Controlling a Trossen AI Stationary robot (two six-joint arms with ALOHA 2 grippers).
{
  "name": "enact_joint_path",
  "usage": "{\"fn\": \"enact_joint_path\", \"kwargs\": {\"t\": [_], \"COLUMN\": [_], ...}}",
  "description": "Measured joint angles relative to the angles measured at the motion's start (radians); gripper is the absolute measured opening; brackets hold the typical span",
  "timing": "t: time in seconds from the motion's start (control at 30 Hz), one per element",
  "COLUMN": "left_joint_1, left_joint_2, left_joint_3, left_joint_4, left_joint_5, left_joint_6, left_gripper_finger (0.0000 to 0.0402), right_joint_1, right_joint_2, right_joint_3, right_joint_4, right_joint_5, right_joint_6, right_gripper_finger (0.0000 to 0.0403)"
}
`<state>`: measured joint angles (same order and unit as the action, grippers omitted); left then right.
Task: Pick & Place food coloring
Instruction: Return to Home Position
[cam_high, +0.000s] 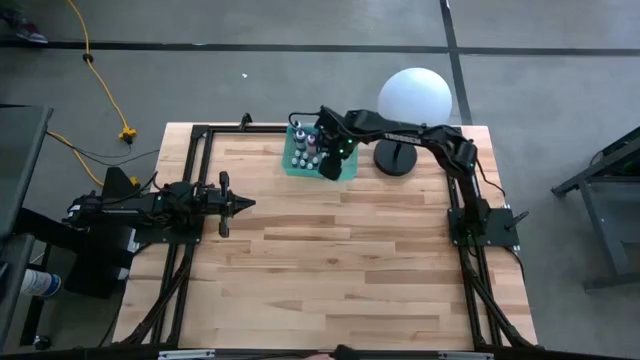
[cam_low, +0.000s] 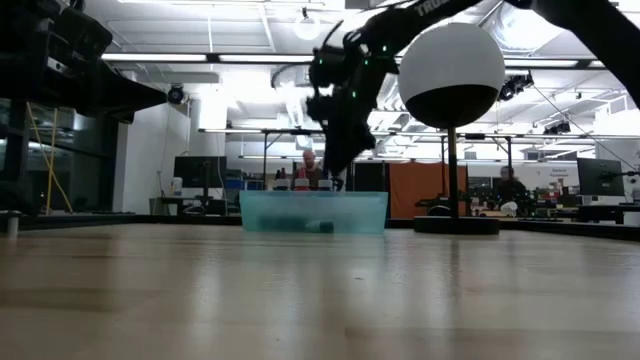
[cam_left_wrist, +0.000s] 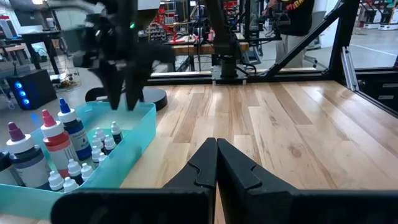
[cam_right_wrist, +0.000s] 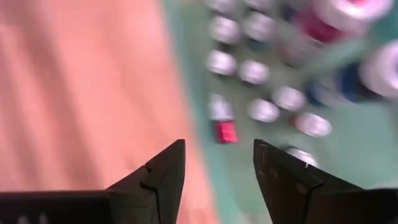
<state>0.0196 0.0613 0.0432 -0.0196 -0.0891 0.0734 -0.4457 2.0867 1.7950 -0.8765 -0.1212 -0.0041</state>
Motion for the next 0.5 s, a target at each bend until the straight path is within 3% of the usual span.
{"fn": "enact_joint_path", "kwargs": {"t": [0.4, 0.5], "left_joint_1": [0.0, 0.0], "left_joint_2": [0.0, 0.0], "left_joint_3": [0.0, 0.0], "left_joint_4": [0.0, 0.0], "left_joint_5": [0.0, 0.0], "left_joint_6": [0.0, 0.0], "left_gripper_finger": [0.0, 0.0], "right_joint_1": [0.143, 0.187], "right_joint_2": [-0.181, -0.243], "right_joint_3": [0.005, 0.005], "right_joint_4": [0.005, -0.009], "right_joint_5": [-0.267, -0.282], "right_joint_6": [-0.154, -0.188], "right_gripper_finger": [0.017, 0.0162]}}
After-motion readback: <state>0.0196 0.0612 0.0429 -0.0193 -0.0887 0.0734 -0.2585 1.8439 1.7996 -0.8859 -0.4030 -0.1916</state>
